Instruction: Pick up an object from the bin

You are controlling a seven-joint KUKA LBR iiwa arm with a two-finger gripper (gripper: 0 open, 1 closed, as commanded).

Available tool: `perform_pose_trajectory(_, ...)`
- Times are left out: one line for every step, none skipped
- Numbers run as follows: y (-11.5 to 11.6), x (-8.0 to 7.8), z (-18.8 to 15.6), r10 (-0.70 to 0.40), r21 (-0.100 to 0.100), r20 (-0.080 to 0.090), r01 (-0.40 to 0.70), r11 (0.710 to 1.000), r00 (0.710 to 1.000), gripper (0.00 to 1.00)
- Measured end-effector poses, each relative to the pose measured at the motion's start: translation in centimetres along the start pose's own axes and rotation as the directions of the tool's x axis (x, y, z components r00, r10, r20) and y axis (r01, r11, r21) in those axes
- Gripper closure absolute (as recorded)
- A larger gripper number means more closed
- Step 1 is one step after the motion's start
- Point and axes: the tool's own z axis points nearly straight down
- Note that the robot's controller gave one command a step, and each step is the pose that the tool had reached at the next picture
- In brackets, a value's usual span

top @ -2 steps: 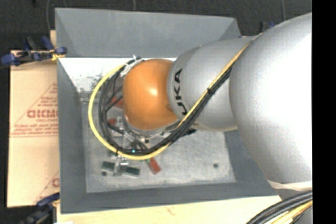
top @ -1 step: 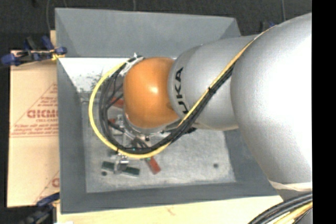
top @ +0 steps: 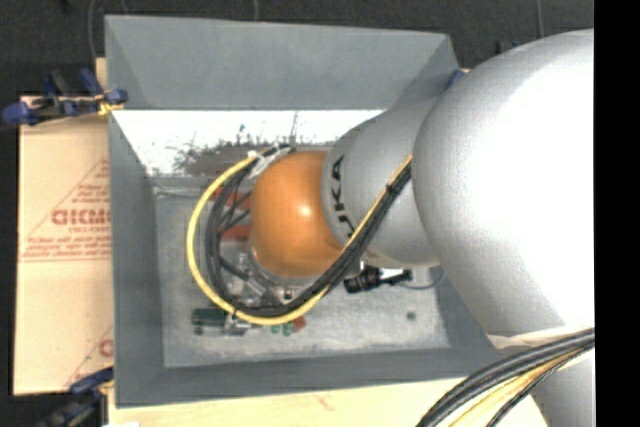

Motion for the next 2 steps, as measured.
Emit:
perform_pose_trajectory(0.0, 0.0, 0.0, 0.001, 0.0, 0.0, -0.001, 1.0, 1.0, 1.0)
perform_pose_trajectory(-1.2, -2.5, -13.1, -0.025, 0.006, -0.003, 0.025, 1.0, 1.0, 1.0)
